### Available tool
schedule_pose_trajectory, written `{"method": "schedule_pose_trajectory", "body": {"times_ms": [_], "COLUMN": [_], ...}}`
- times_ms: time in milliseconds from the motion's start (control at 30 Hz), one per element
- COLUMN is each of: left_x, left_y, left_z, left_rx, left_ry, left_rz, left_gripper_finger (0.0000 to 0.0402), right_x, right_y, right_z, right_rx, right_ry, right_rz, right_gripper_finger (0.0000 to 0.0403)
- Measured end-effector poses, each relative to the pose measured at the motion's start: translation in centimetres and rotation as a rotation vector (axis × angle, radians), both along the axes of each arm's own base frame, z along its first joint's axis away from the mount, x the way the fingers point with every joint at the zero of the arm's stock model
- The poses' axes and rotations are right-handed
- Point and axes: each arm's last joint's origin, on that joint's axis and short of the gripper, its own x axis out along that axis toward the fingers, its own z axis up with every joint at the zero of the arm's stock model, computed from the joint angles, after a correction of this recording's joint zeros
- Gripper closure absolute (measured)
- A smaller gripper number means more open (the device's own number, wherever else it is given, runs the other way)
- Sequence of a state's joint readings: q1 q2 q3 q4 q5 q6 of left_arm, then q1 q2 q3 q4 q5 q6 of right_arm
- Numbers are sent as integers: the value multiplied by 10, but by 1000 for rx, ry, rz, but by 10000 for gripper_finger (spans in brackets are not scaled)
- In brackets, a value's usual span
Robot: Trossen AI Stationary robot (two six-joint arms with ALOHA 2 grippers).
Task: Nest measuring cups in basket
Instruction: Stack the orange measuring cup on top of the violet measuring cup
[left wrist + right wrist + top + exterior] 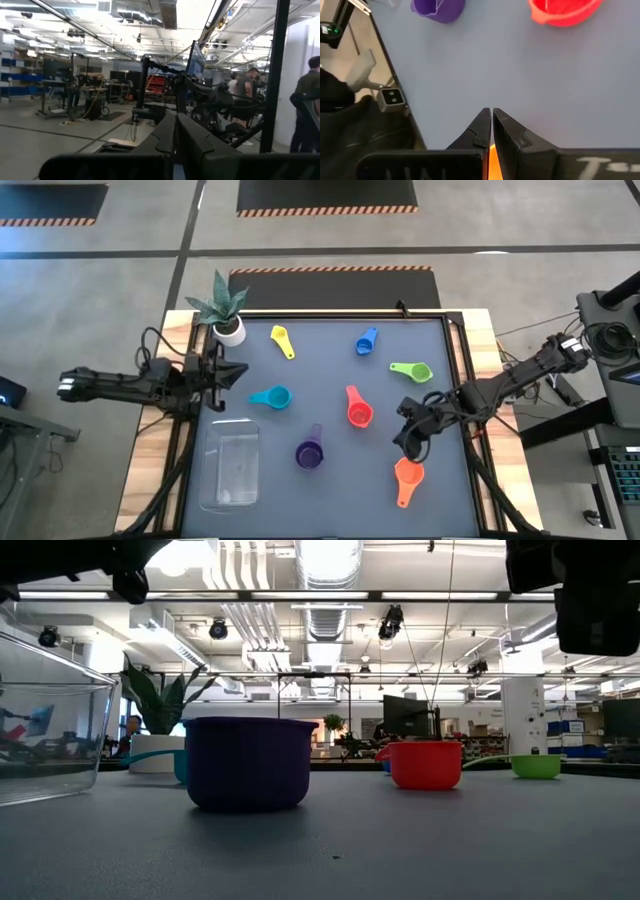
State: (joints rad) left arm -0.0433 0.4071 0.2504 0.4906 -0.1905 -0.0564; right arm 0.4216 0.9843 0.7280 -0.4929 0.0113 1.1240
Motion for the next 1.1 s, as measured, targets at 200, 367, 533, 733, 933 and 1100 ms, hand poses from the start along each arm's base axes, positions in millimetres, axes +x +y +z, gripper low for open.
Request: {"method": "schedule_pose_trajectory", "body": {"times_ms": [200, 367, 533, 733, 933, 1100], "left_x": [10, 19, 24, 23, 21, 20], "left_y": [-1, -3, -3, -3, -3, -2], "left_z": [0, -2, 2, 5, 7, 9], "left_rx": [-29, -39, -15, 48, 88, 119], "left_ry": [-16, -18, -75, -109, -118, -141], "left_rz": [-38, -67, -58, -30, -10, 7], "left_gripper_finger": [402, 402, 402, 402, 402, 402], "right_x": [1, 1, 1, 0, -6, 0], "right_y": [-1, -2, 0, 13, 29, 48], "right_z": [0, 0, 1, 3, -2, 1], "right_rx": [-109, -160, -119, 22, 196, 260], "right_ry": [-48, -69, -63, -52, 66, 146], "right_rz": [29, 51, 21, 12, -51, -64], "right_gripper_finger": [394, 394, 394, 394, 394, 394]}}
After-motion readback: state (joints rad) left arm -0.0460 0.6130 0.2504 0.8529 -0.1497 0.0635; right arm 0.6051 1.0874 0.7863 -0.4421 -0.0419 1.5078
